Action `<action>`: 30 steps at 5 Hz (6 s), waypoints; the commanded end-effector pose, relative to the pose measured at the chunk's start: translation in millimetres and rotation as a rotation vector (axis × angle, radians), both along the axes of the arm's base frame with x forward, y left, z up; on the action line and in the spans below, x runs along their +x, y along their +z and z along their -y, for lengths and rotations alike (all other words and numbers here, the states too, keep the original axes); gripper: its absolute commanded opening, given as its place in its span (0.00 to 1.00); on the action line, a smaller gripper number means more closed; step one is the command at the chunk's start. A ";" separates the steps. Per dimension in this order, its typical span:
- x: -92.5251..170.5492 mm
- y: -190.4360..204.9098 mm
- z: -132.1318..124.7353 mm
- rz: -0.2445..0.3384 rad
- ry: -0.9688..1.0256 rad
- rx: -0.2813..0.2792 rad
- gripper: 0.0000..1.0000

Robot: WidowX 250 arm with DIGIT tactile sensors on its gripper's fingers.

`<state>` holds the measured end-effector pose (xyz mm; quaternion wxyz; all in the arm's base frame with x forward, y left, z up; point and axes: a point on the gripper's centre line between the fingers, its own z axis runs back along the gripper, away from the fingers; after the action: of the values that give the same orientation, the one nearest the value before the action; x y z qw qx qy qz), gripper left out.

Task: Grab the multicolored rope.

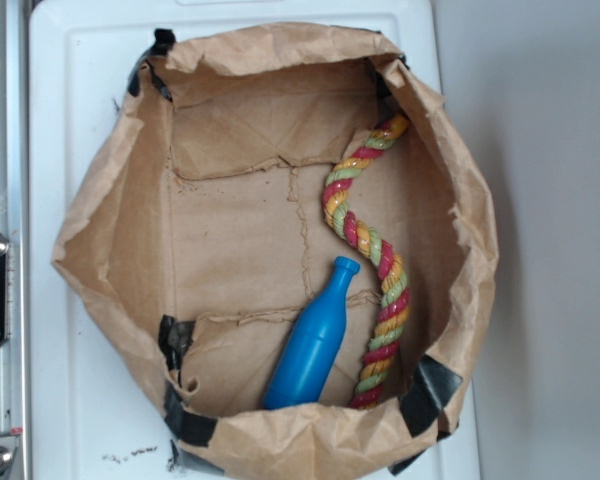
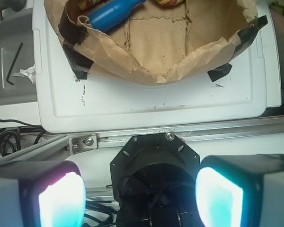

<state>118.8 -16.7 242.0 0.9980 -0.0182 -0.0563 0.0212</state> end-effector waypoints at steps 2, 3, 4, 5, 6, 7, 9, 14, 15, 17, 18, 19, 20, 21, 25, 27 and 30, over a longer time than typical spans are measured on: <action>38.8 8.4 10.1 -0.002 -0.184 -0.143 1.00; 82.2 20.2 12.4 0.086 -0.202 -0.183 1.00; 107.4 14.7 10.2 0.193 -0.365 -0.133 1.00; 121.4 -1.9 2.5 0.292 -0.508 -0.062 1.00; 142.0 -28.1 -14.8 0.305 -0.578 -0.034 1.00; 165.5 -57.7 -45.5 0.229 -0.527 -0.007 1.00; 185.7 -89.1 -78.7 0.139 -0.470 0.064 1.00; 182.7 -117.4 -66.8 0.227 -0.453 0.169 1.00; 183.4 -143.1 -65.3 0.235 -0.480 0.249 1.00; 169.3 -153.6 -71.2 0.329 -0.566 0.291 1.00; 176.9 -157.0 -67.0 0.282 -0.620 0.294 1.00; 190.5 -157.1 -62.0 0.242 -0.622 0.302 1.00; 202.7 -155.2 -56.9 0.245 -0.622 0.318 1.00; 211.1 -156.2 -54.9 0.246 -0.634 0.313 1.00; 229.5 -191.5 -44.2 0.052 -0.695 0.311 1.00; 222.1 -209.0 -45.2 0.068 -0.669 0.370 0.00; 226.9 -194.3 -48.3 0.077 -0.647 0.335 0.00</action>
<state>337.8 32.2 32.3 0.9416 0.1179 -0.0595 -0.3098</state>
